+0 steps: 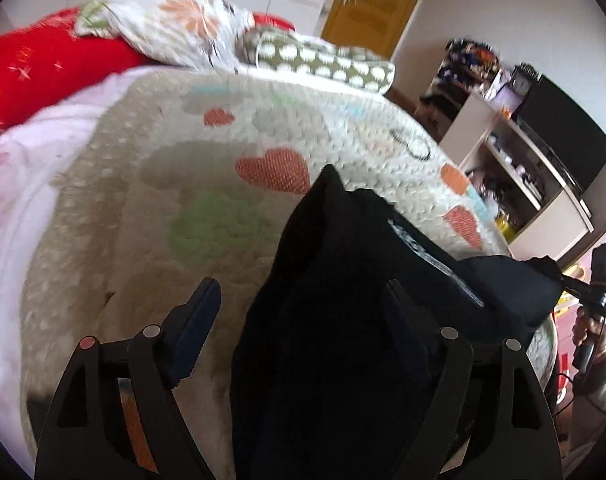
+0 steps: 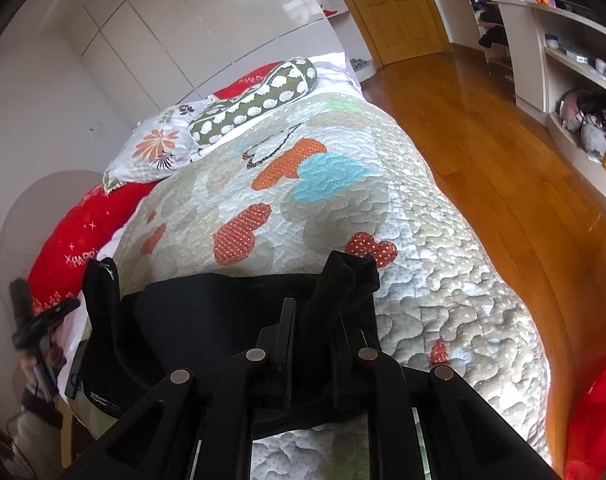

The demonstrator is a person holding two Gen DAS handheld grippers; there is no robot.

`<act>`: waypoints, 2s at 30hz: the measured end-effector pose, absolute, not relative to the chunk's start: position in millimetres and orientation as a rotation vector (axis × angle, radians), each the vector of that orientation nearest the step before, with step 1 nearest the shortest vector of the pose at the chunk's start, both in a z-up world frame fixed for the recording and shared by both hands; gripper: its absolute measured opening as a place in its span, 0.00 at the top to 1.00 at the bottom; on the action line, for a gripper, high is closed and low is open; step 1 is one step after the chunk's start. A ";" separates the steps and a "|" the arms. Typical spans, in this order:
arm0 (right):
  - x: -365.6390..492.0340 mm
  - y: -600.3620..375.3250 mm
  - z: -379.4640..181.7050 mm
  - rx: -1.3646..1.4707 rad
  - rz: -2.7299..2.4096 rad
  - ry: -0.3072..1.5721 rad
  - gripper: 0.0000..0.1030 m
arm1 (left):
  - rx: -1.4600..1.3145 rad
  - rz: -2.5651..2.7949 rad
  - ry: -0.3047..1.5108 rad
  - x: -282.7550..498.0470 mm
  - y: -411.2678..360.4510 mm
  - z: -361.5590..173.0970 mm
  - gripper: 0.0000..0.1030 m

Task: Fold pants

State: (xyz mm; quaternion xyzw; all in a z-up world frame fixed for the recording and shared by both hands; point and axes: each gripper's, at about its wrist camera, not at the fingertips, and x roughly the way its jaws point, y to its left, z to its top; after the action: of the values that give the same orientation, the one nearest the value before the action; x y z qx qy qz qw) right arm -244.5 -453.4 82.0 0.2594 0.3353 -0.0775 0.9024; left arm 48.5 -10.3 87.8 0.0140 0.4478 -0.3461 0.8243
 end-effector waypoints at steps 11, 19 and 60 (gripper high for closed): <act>-229.8 -453.1 87.5 0.489 -0.166 0.711 0.88 | 0.152 -0.752 0.941 68.4 -67.8 81.3 0.84; -230.1 -455.2 153.5 0.460 -0.129 0.520 0.88 | 0.149 -0.807 0.582 11.2 -16.1 162.2 0.89; -235.7 -408.5 119.8 0.366 -0.061 0.624 0.67 | -0.083 -0.574 0.707 -105.7 66.7 92.2 0.33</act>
State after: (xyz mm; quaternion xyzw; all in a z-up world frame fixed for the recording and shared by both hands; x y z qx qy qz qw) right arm -235.7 -408.5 119.8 0.1790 0.3051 -0.0298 0.9349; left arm -105.7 66.7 92.2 -0.0398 0.3413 -0.2772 0.8973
